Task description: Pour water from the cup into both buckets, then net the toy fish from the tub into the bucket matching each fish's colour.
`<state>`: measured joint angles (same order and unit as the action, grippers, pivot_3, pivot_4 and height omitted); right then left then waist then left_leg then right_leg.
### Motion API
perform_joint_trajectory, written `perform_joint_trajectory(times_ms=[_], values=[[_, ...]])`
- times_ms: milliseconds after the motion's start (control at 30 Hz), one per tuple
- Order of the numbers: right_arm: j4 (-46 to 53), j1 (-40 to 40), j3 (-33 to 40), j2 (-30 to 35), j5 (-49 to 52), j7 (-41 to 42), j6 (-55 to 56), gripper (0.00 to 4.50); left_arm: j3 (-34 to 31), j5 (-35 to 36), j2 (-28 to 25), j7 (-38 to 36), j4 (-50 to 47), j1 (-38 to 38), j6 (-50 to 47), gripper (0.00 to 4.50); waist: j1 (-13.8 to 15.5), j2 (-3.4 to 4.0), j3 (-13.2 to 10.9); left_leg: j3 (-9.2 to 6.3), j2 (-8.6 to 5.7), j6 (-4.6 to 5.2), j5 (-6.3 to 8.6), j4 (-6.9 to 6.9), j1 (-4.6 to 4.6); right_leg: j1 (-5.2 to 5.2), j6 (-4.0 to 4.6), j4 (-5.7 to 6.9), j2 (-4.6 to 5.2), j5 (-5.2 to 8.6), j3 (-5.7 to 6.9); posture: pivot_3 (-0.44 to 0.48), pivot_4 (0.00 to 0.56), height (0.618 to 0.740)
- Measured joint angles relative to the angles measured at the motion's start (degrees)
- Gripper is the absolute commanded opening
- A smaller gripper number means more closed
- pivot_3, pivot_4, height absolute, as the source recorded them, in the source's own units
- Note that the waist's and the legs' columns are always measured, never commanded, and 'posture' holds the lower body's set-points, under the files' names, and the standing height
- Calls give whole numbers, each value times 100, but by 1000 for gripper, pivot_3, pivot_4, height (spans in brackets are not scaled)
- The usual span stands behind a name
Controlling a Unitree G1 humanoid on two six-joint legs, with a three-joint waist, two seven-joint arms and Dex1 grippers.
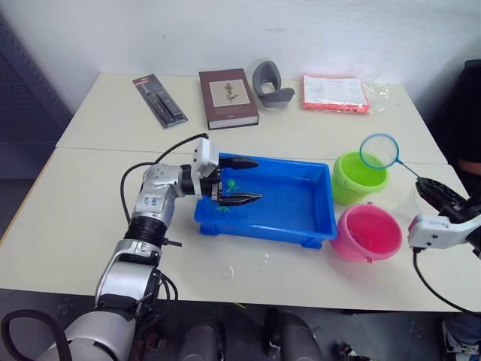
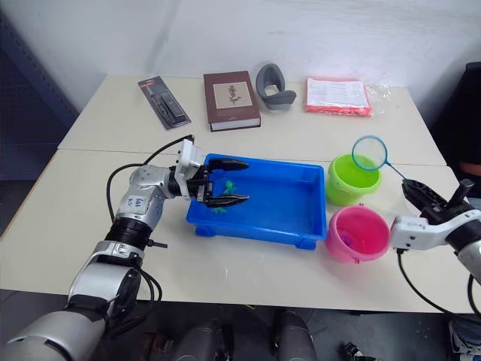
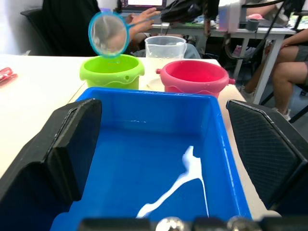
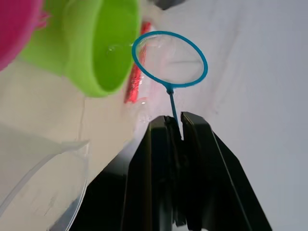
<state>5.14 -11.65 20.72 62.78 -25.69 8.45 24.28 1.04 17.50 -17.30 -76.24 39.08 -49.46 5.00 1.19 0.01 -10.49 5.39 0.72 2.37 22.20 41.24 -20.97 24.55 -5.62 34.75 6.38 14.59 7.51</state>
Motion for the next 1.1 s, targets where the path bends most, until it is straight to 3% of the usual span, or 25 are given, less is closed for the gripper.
perform_joint_trajectory(times_ms=[100, 167, 300, 433, 600, 1100], values=[[730, 50, -62, -344, 1320, 737, -432, 0, -35, -3, -269, -36, -11, 34, -3, 4466, -14, 1, 0, 3, 3, -1, 0, 2, 4, 0, 0, 4, -4, 0, -4, 0, 150, 740], [1665, 268, -437, -445, 2925, 1613, -1504, 0, -108, 1, -766, -161, -63, 227, -84, 4466, -57, 1, 0, 1, 8, 0, 0, 2, 10, -1, 1, 8, -4, 0, -6, 0, 150, 740], [2658, 828, -1394, -452, 4117, 2457, -3044, 0, -268, 13, -1333, -260, -208, 508, -285, 4466, -34, 1, 0, -7, 3, 5, 3, 12, 3, -1, 5, 14, 7, 2, 3, 0, 150, 740], [2814, 1669, -2289, -598, 4149, 2816, -3992, 0, -398, 24, -1770, -276, -351, 786, -435, 4466, 22, 1, 0, -9, -4, 16, 9, 28, -6, 0, 5, 16, 15, 2, 7, 0, 150, 740], [2318, 2618, -3137, -932, 3548, 3088, -4316, 0, -514, 29, -2120, -257, -577, 1146, -612, 4466, 25, 0, -1, -10, -9, 16, 9, 30, -11, 1, 5, 16, 18, 1, 10, 0, 150, 740], [1483, 3715, -3864, -1446, 2977, 3985, -5127, 0, -591, 37, -2224, -21, -1208, 1632, -828, 4466, -30, 0, 0, -4, -4, 14, 9, 30, -9, 4, 5, 23, 14, 2, 10, 0, 150, 740]])
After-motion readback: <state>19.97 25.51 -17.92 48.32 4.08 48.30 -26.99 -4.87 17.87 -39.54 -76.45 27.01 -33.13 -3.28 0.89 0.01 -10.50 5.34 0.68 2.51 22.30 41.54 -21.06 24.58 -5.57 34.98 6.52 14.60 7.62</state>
